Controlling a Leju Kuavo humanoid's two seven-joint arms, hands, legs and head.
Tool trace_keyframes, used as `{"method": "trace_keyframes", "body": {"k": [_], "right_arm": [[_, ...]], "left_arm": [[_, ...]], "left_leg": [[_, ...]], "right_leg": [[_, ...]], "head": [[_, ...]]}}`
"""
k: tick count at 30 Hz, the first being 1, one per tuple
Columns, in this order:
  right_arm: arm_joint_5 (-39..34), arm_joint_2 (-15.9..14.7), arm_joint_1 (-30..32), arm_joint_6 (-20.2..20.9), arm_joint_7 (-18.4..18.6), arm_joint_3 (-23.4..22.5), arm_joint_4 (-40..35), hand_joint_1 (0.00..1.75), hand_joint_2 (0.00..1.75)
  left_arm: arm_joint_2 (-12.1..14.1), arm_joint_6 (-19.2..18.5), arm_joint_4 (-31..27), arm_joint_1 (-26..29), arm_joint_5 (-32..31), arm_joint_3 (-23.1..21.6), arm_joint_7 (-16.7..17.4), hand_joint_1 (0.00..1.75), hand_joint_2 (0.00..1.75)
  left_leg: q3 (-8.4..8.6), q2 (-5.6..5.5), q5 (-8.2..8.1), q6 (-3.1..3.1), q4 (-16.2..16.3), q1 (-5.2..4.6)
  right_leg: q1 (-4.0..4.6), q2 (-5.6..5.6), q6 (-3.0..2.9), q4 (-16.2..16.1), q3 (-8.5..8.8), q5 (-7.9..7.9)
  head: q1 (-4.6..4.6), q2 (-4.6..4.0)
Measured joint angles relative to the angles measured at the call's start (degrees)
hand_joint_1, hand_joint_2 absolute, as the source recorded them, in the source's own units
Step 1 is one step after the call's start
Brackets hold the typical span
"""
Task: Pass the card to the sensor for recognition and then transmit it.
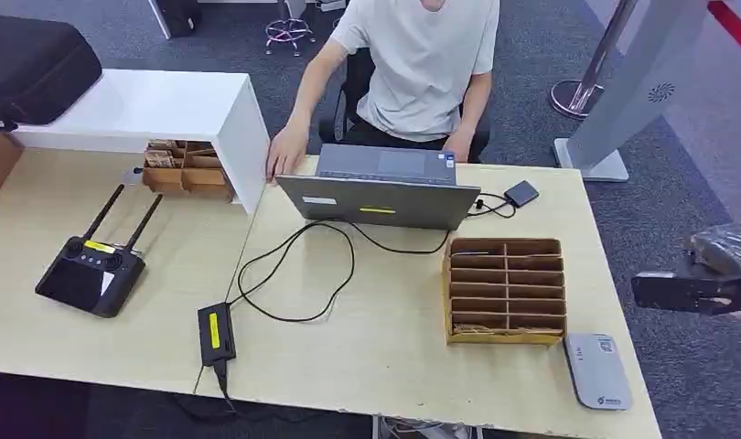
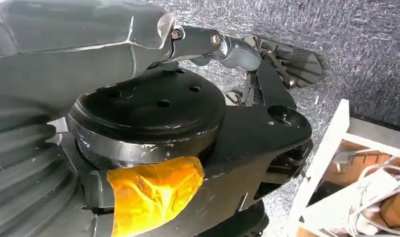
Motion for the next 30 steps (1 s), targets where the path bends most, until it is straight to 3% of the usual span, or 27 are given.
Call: {"method": "trace_keyframes", "body": {"k": [3, 8, 17, 19, 25, 30], "right_arm": [[-1.75, -1.07, -1.26, 0.81, 0.81, 1.38, -0.48, 1.75, 1.75], [-14.33, -4.18, -4.31, 6.67, 4.38, 6.94, -2.34, 1.75, 1.75], [-25.77, -8.09, -11.98, 7.45, 7.87, 17.89, -6.1, 1.75, 1.75], [-26.4, -8.48, -12.46, 5.61, 8.13, 20.31, -6.47, 1.75, 1.75], [-21.92, -7.43, -7.17, -10.35, 4.61, 25.25, -4.35, 1.75, 1.75], [-20.16, -5.68, -3.33, -11.91, 3.91, 26.41, -2.06, 1.75, 1.75]], "left_arm": [[-0.02, 0.09, 0.0, -0.01, 0.15, 0.13, 0.0, 0.0, 1.75], [-0.22, 0.5, 0.0, -0.08, 1.14, 1.24, 0.07, 0.0, 1.75], [-0.42, 1.09, 0.0, -0.15, 2.86, 3.23, 0.07, 0.0, 1.75], [-0.44, 1.11, 0.0, -0.16, 3.02, 3.54, 0.07, 0.0, 1.75], [-0.66, 1.18, -0.02, -0.17, 3.74, 4.41, -0.26, 0.0, 1.75], [-0.79, 1.22, -0.02, -0.16, 3.87, 5.18, -0.33, 0.0, 1.75]], "left_leg": [[0.0, -0.02, 0.0, 0.0, 0.0, 0.01], [-0.01, -0.01, 0.0, 0.0, 0.0, 0.0], [0.01, 0.0, 0.0, 0.0, 0.0, 0.01], [0.01, 0.0, 0.0, 0.0, 0.0, 0.01], [-0.01, -0.08, 0.0, 0.0, 0.0, 0.02], [-0.01, -0.08, 0.0, 0.0, 0.0, 0.0]], "right_leg": [[0.01, -0.02, 0.0, 0.0, 0.01, 0.0], [0.0, -0.01, 0.0, 0.0, 0.0, 0.0], [0.01, -0.01, 0.0, -0.01, 0.01, 0.0], [0.02, -0.01, 0.0, -0.01, 0.02, 0.0], [0.02, -0.06, 0.01, -0.01, 0.05, -0.01], [0.0, -0.07, 0.01, 0.0, 0.04, -0.01]], "head": [[0.02, 0.0], [0.0, 0.0], [0.0, 0.0], [0.0, 0.0], [0.02, 0.0], [-0.02, 0.0]]}}
